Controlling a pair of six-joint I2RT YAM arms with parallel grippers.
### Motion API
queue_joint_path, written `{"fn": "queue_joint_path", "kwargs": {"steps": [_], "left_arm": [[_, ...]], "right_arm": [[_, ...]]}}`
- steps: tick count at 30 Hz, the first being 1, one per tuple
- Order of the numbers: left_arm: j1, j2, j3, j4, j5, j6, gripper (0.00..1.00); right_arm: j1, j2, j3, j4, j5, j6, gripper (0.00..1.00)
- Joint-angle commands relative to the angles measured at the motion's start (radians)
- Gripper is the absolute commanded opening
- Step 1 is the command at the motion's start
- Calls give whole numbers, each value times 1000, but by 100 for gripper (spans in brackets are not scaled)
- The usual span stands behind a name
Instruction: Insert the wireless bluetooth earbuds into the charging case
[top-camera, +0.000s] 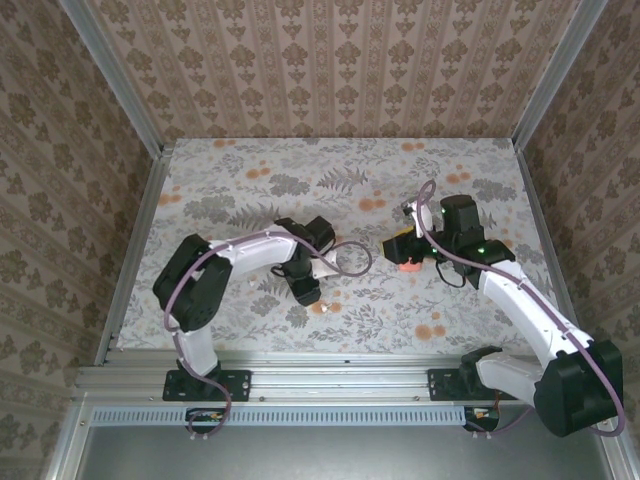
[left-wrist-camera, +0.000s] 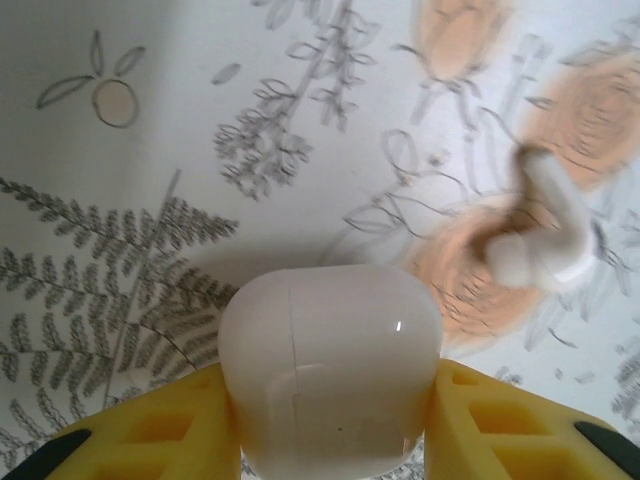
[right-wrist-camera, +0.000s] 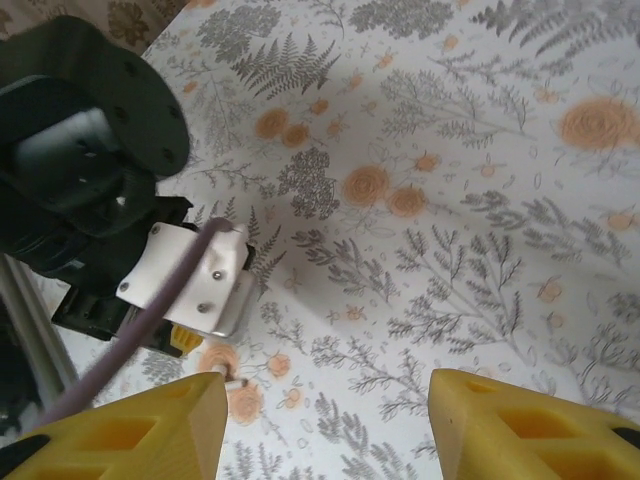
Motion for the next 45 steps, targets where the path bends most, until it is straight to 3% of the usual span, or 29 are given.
{"fn": "queue_joint_path", "kwargs": {"steps": [1,9,14,23,29,39,45], "left_arm": [[6,-98,-41,60,103,108,42],[50,-287,-175,245,196,184,41],[73,-379,-229,308,266,229,41],[73,-400,-238,316,290,258,40],[71,-402,-235,309,286,255,40],[70,-400,-234,307,279,251,39],[69,-390,-233,305,275,248,39]], "right_arm": [[5,28,2,-80,-57,152,57],[14,152,-7,-87,-168,336,54],[73,258,15,-69,-222,361,53],[218,466,108,45,-329,432,54],[261,557,146,126,-378,467,53],[263,577,166,138,-397,473,52],[258,539,171,47,-376,414,52]]}}
